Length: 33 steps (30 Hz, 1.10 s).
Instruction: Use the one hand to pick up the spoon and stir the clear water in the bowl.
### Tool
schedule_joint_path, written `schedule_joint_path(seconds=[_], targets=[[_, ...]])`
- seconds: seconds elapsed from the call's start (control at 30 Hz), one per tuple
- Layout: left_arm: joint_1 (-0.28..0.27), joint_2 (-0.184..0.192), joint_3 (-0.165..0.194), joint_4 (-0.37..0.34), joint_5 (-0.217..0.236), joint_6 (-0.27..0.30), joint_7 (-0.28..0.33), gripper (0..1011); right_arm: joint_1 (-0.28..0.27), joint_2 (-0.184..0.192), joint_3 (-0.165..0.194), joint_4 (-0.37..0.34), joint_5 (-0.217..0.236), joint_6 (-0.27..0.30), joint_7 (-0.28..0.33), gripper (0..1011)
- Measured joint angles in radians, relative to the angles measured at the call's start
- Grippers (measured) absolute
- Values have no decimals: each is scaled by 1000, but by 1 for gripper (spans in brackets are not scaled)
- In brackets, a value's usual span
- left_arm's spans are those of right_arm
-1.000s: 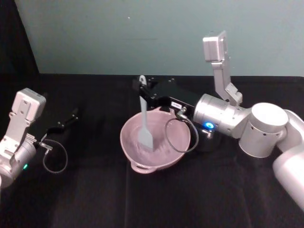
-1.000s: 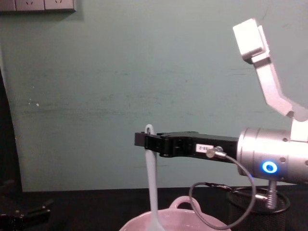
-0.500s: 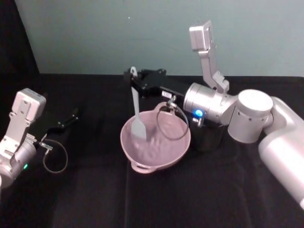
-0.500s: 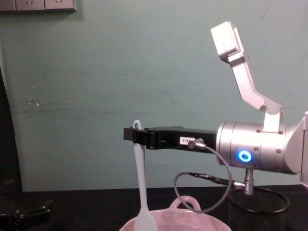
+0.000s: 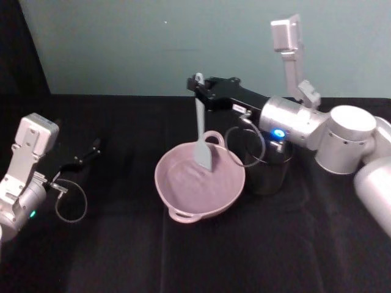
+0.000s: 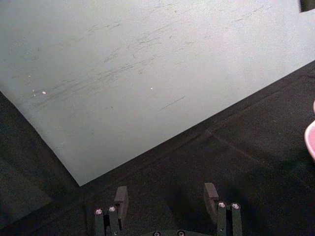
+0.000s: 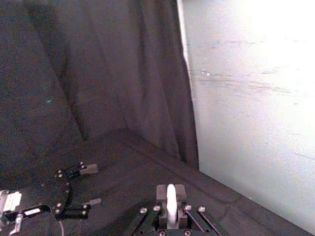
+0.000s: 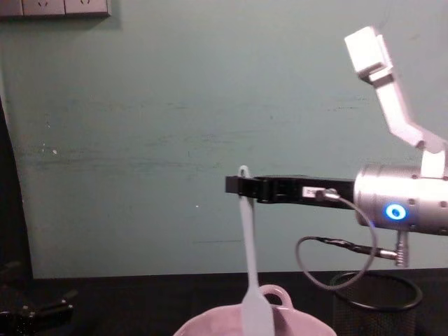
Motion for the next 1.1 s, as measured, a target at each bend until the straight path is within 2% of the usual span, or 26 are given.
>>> schedule_joint_path(seconds=[0.17,0.37,0.6,0.87,1.1], targets=[[0,0,0,0,0,0,0,1011,-49,44,21,-76,11,16,-22,109],[0,0,0,0,0,0,0,1011,-104,83,30,-156,18,30,-42,109],[0,0,0,0,0,0,0,1011,-154,107,27,-232,21,34,-55,109],[0,0,0,0,0,0,0,1011,-171,104,3,-265,24,30,-48,109],[0,0,0,0,0,0,0,1011,-145,68,-33,-232,23,20,-21,109]])
